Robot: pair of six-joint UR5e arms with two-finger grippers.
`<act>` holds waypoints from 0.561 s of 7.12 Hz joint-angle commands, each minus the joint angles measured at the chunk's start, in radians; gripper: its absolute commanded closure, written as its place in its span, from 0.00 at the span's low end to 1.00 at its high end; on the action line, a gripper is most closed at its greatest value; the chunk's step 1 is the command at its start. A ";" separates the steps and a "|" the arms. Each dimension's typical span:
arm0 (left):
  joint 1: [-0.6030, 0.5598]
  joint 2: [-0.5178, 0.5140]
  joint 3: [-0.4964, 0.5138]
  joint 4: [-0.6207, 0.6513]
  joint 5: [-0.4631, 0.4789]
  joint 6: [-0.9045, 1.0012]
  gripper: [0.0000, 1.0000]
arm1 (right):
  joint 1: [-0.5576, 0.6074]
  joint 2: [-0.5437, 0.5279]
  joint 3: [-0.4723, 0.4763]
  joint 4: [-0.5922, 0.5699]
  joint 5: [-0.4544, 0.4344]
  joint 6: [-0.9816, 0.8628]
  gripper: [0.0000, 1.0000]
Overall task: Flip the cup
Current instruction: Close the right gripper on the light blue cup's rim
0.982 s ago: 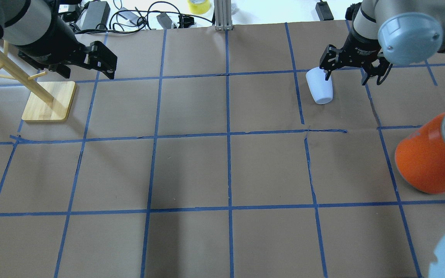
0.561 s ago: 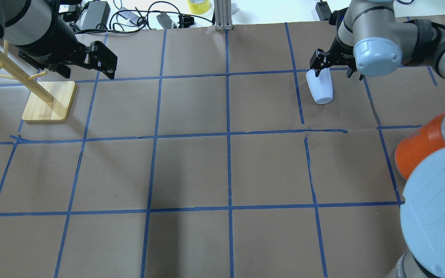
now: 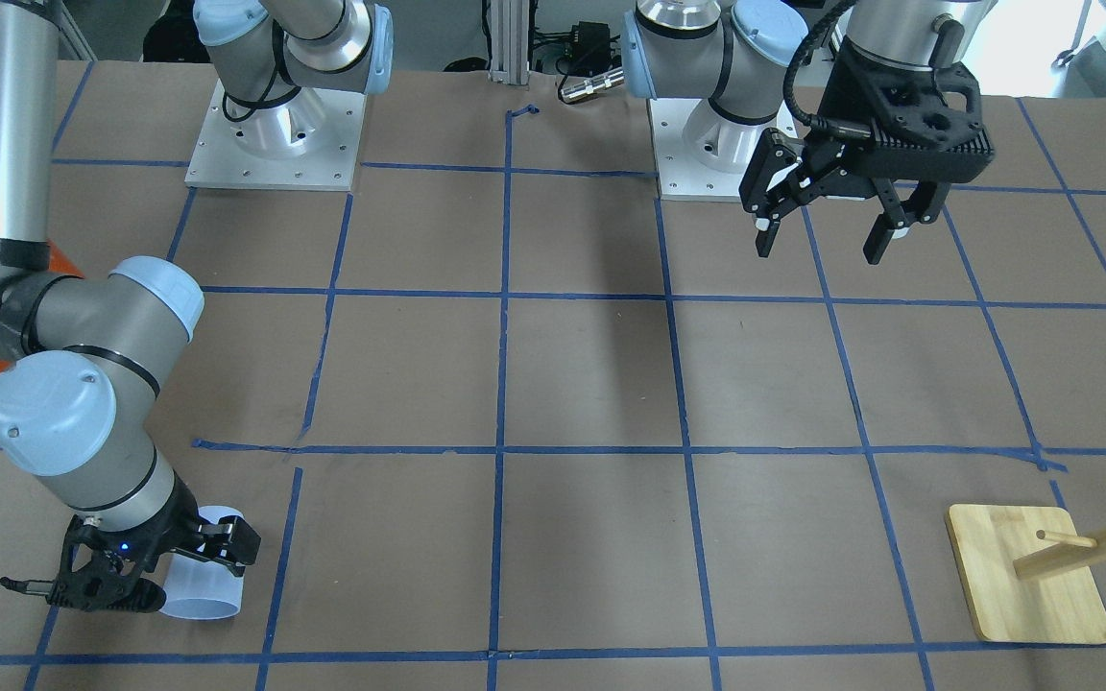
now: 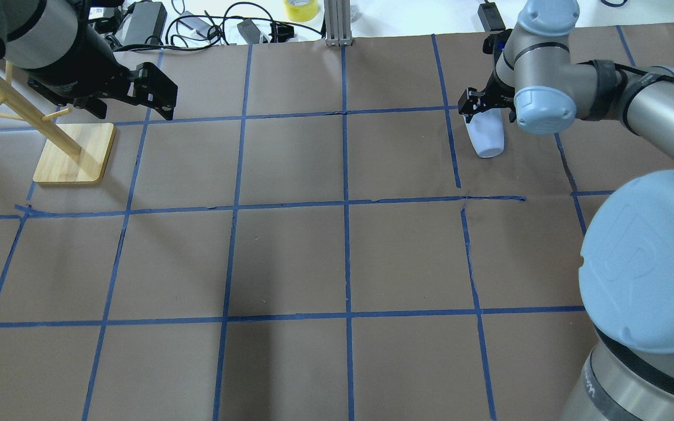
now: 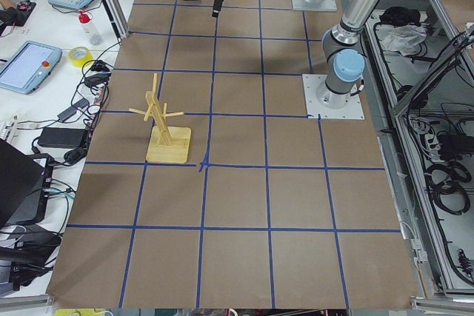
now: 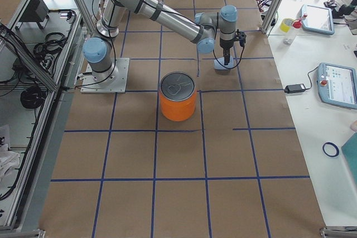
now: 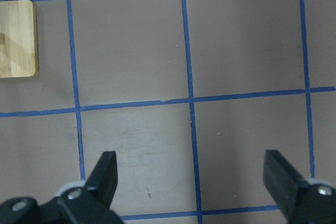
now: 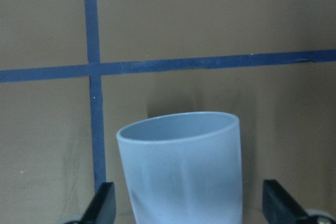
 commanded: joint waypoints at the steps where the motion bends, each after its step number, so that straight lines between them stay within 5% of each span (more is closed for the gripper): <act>1: 0.000 0.000 0.000 0.001 -0.002 0.000 0.00 | 0.000 0.042 -0.001 -0.032 0.001 -0.001 0.00; 2: 0.000 0.000 0.000 0.001 -0.002 0.000 0.00 | 0.000 0.043 -0.001 -0.032 0.002 -0.001 0.00; 4: 0.000 0.000 0.000 0.001 -0.002 0.000 0.00 | 0.000 0.054 -0.001 -0.072 0.004 -0.004 0.60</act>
